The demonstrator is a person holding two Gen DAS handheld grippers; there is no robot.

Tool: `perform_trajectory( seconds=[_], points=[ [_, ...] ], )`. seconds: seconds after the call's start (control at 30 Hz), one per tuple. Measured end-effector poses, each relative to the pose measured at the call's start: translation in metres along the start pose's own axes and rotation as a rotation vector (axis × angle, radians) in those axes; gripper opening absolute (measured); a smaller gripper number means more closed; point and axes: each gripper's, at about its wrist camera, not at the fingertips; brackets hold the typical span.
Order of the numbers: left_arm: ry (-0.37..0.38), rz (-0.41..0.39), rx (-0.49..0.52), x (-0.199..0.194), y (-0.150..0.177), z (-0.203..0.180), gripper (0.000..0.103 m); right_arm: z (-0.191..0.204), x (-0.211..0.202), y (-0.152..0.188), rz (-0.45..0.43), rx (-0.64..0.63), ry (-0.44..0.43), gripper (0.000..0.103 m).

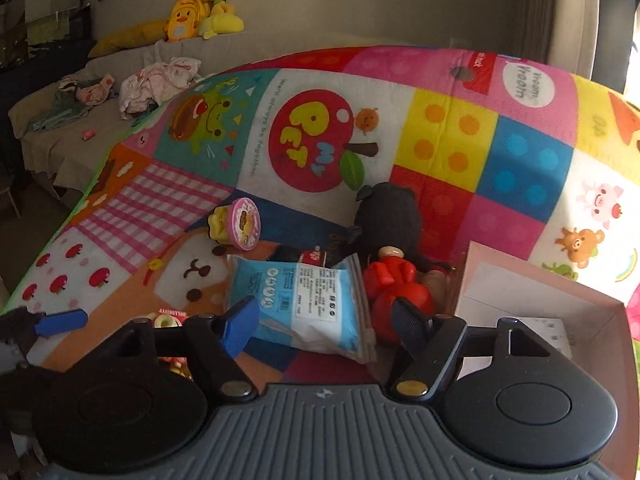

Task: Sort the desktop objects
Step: 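Move the right gripper to the blue-and-white packet and grasp it, then lift the blue-and-white packet with the right gripper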

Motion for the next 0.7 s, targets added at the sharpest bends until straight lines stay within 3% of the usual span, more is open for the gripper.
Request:
perform_trajectory(
  seconds=[0.07,0.17,0.2,0.3,0.43,0.57,0.7],
  points=[
    [0.018,0.012,-0.029,0.003,0.0,0.005,0.103,0.007,0.024,-0.017,0.013,0.016,-0.012,0.073],
    [0.032,0.023,-0.057,0.005,0.001,0.009,0.103,0.02,0.069,-0.034,0.04,-0.024,0.055,0.072],
    [0.032,0.012,-0.075,0.004,0.002,0.011,0.103,0.022,0.083,-0.036,0.072,-0.027,0.07,0.065],
    [0.009,-0.029,-0.151,-0.002,0.003,0.022,0.103,0.02,0.095,-0.029,0.147,0.008,0.033,0.057],
    [0.026,-0.025,-0.213,-0.002,0.001,0.033,0.103,0.037,0.053,0.009,0.159,-0.113,-0.068,0.057],
    [0.034,-0.037,-0.176,-0.005,0.002,0.027,0.103,0.046,-0.01,0.06,0.135,-0.239,-0.125,0.057],
    [0.03,-0.046,-0.117,-0.007,0.003,0.017,0.103,0.032,-0.057,0.1,0.122,-0.238,-0.12,0.058]
  ],
)
Point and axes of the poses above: each gripper's, at about its wrist camera, not at the fingertips, and x roughly the way its jaws point, z to its left, y to its underside, and after that the axes turned 1 degree about -x, right-handed
